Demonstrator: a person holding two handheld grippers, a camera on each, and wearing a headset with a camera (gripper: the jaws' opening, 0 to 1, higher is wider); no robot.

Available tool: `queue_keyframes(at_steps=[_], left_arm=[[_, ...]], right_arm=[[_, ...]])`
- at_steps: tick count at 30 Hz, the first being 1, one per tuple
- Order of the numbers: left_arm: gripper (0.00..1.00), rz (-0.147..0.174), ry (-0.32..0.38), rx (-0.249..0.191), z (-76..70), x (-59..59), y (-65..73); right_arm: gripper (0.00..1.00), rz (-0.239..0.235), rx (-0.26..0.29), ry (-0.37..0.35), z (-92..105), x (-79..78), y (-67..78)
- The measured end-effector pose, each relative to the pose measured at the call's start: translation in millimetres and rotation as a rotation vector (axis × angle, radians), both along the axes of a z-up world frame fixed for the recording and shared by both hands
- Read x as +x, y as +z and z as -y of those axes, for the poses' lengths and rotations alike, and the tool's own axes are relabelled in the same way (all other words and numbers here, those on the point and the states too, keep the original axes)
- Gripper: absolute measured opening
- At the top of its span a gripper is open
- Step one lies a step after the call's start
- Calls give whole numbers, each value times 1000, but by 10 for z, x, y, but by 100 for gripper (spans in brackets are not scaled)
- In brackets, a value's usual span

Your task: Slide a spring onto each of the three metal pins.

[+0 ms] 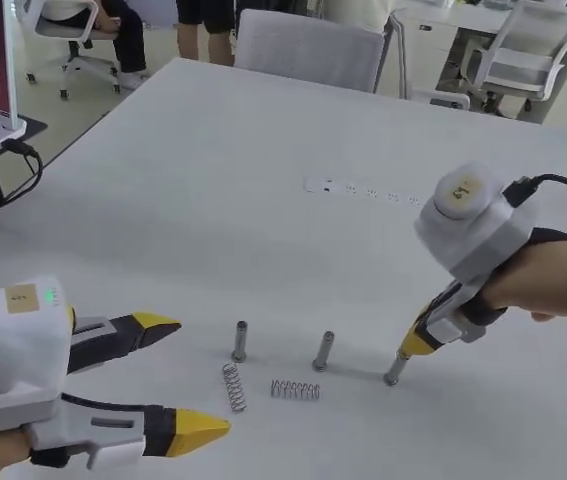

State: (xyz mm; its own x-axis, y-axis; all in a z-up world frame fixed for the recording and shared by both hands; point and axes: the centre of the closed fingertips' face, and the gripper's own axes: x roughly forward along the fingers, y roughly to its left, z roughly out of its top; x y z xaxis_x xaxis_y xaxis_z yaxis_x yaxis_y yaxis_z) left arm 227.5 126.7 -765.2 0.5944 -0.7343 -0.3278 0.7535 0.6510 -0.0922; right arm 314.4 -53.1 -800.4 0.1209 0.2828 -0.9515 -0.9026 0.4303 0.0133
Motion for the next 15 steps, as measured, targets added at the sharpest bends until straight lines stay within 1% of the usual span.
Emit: queue_keyframes(at_steps=[5, 15], left_arm=[[66, -1, 2, 2, -8, -6, -3], [65, 0, -2, 3, 4, -3, 8]], right_arm=[[8, -6, -6, -7, 18, 5, -105], [8, -2, -18, -15, 24, 42, -291]])
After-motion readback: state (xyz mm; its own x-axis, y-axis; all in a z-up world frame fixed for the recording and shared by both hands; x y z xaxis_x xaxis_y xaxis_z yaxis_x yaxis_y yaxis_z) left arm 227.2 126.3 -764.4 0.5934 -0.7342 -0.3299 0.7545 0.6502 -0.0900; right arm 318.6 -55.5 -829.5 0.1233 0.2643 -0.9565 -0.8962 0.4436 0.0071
